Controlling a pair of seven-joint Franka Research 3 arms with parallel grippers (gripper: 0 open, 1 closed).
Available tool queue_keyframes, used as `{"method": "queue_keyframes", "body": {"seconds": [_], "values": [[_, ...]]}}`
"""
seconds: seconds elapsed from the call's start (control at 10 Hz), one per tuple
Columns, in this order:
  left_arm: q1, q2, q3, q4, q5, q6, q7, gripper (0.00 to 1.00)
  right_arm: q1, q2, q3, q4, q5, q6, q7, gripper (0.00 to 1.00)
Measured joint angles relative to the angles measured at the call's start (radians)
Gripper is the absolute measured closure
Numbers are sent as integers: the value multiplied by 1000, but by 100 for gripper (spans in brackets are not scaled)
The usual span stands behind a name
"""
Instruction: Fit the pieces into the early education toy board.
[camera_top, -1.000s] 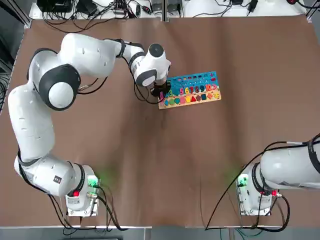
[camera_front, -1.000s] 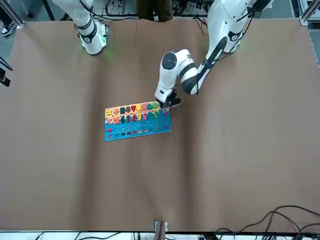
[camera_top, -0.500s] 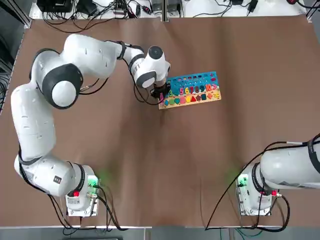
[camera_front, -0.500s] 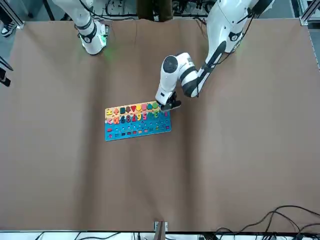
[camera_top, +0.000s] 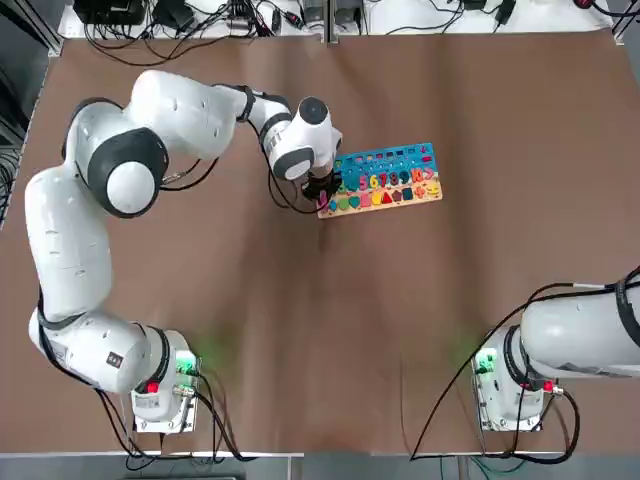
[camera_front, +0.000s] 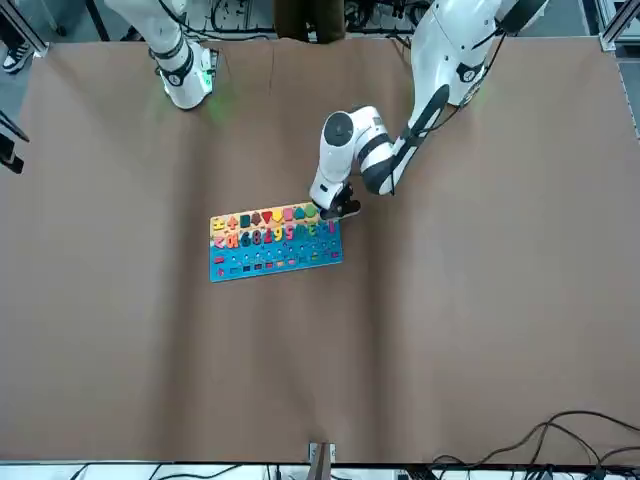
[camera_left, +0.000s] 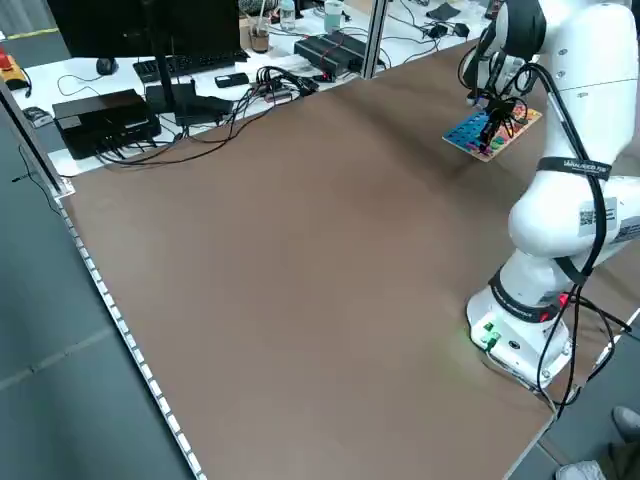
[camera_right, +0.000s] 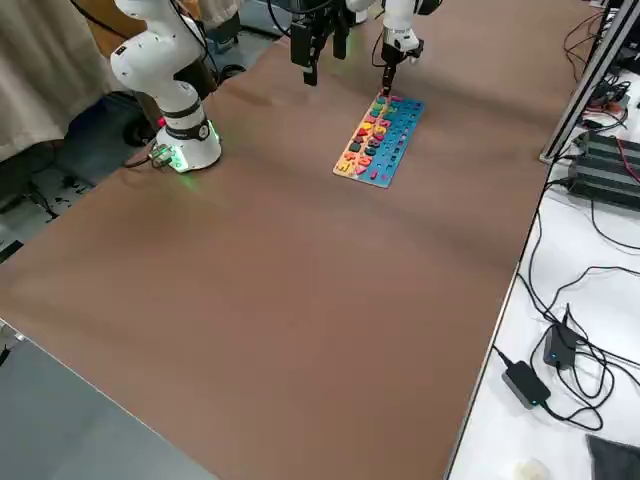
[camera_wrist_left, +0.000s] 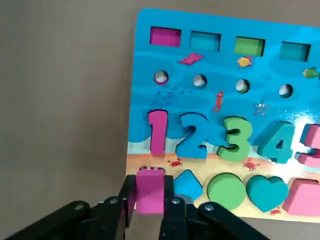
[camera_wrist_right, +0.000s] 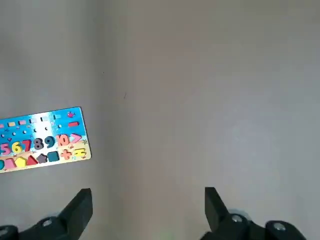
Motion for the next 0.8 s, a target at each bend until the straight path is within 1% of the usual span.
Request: {"method": "queue_keyframes", "body": {"seconds": [0.8], "values": [[0, 11, 1, -3, 18, 9, 0, 74, -1, 2, -1, 0, 0, 0, 0, 1]]}}
